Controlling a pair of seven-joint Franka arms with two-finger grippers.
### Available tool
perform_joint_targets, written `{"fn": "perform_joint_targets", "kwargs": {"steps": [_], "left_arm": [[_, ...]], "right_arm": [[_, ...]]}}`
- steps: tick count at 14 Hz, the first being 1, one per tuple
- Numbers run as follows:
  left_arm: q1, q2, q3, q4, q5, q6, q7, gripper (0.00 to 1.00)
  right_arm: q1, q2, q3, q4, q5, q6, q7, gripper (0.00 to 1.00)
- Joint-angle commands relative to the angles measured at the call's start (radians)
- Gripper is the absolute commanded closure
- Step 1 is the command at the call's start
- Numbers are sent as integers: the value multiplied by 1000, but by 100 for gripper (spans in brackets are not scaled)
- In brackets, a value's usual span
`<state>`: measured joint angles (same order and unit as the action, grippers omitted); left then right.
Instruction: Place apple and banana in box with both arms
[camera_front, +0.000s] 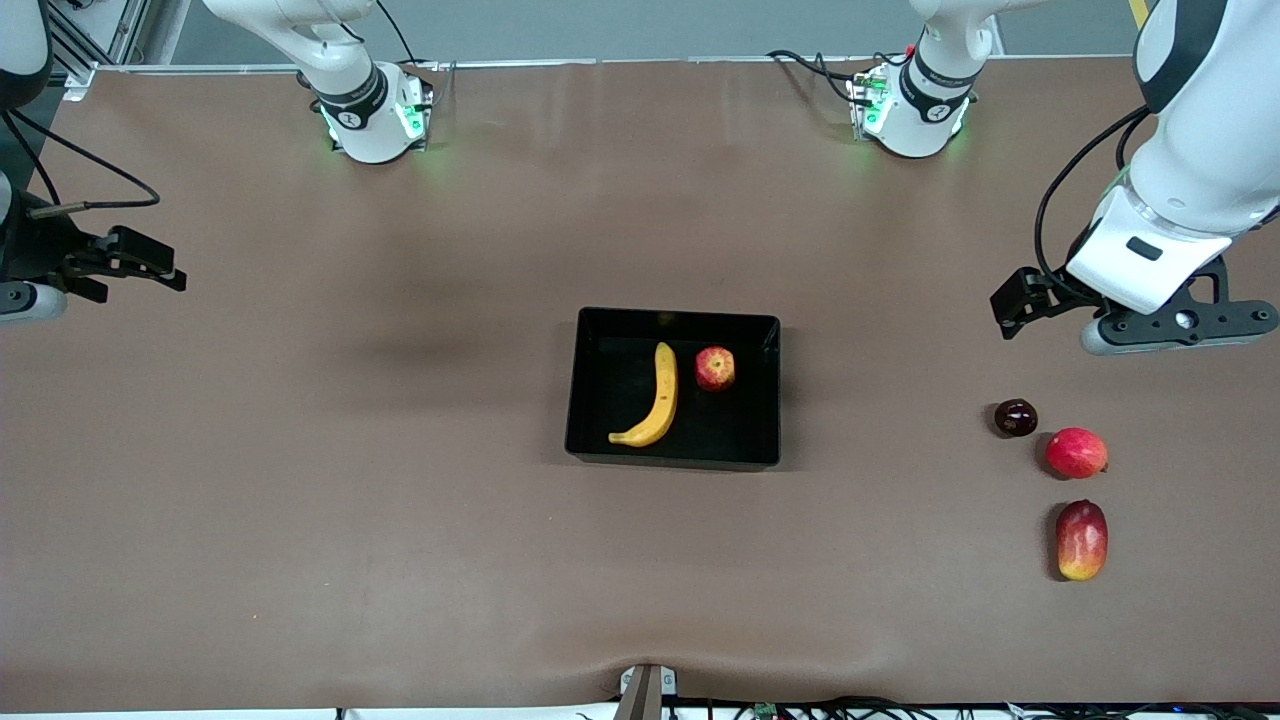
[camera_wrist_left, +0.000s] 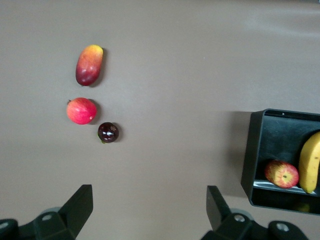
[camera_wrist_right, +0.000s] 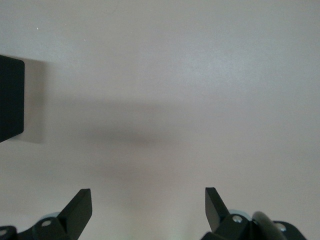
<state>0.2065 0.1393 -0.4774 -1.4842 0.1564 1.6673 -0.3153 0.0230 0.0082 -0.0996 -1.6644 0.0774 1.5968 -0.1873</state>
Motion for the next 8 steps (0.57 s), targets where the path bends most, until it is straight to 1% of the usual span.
{"fn": "perform_joint_targets", "kwargs": {"steps": [1, 4, 5, 6, 7, 8], "left_arm": [[17, -52, -1, -28, -37, -26, 28, 0], [16, -86, 11, -44, -55, -43, 59, 0], [-11, -104, 52, -47, -57, -60, 65, 0], [-85, -124, 135, -62, -57, -66, 90, 0], [-158, -153, 225, -97, -66, -61, 107, 0], [-194, -185, 291, -129, -115, -48, 137, 0]], "right_arm": [[9, -27, -6, -28, 15, 3, -9, 0], [9, -25, -5, -29, 15, 12, -9, 0], [9, -25, -5, -28, 15, 14, -9, 0], [12, -27, -5, -28, 15, 12, -8, 0], [21, -27, -5, -28, 15, 15, -9, 0], [22, -25, -5, -28, 15, 22, -9, 0]]}}
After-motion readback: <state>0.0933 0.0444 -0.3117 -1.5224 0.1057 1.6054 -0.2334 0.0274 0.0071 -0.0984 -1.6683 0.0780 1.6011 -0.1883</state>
